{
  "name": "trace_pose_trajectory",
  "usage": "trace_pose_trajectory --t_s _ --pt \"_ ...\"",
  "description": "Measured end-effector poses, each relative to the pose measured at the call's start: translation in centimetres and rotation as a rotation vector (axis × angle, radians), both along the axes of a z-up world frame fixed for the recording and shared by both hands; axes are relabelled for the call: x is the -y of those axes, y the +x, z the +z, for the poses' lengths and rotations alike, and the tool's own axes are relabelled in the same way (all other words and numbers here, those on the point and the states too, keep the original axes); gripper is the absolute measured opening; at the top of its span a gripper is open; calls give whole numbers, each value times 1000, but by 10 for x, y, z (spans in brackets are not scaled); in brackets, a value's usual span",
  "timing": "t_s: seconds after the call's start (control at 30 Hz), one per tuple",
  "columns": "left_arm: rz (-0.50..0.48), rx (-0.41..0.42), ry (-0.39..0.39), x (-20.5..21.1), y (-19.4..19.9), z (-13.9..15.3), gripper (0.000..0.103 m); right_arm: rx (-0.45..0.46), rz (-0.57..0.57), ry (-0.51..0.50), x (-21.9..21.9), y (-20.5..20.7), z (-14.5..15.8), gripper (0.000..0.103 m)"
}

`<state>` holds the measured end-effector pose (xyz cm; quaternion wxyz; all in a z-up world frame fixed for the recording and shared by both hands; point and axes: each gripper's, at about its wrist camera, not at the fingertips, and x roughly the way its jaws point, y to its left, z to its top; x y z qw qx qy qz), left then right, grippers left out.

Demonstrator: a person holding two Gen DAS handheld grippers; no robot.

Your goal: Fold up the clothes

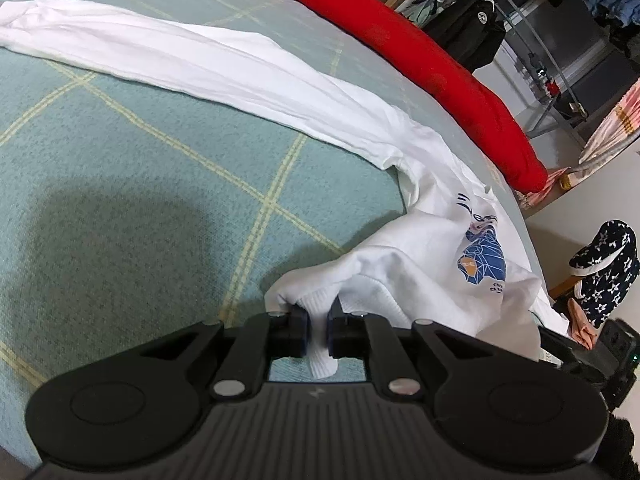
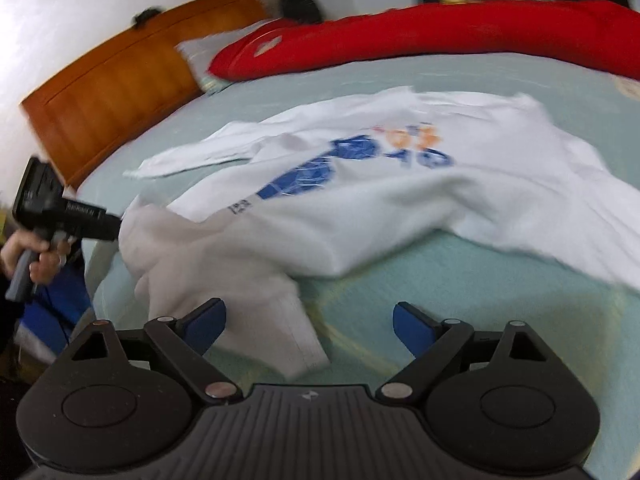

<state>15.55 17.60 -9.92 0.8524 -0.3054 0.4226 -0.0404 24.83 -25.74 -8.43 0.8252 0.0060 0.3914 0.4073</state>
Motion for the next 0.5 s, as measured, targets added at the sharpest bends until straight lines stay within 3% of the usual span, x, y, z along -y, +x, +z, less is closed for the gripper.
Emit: trace_pose_trajectory --t_s 0.13,0.3,0.5 --pt "-2 1 -6 -2 0 -2 9 31 77 -69 -18 1 0 87" --pt "-4 0 -31 -6 2 -6 9 -37 143 -25 -9 -2 2 82" --pt "-2 3 -40 -6 1 -8 10 -107 190 80 -32 17 -7 81"
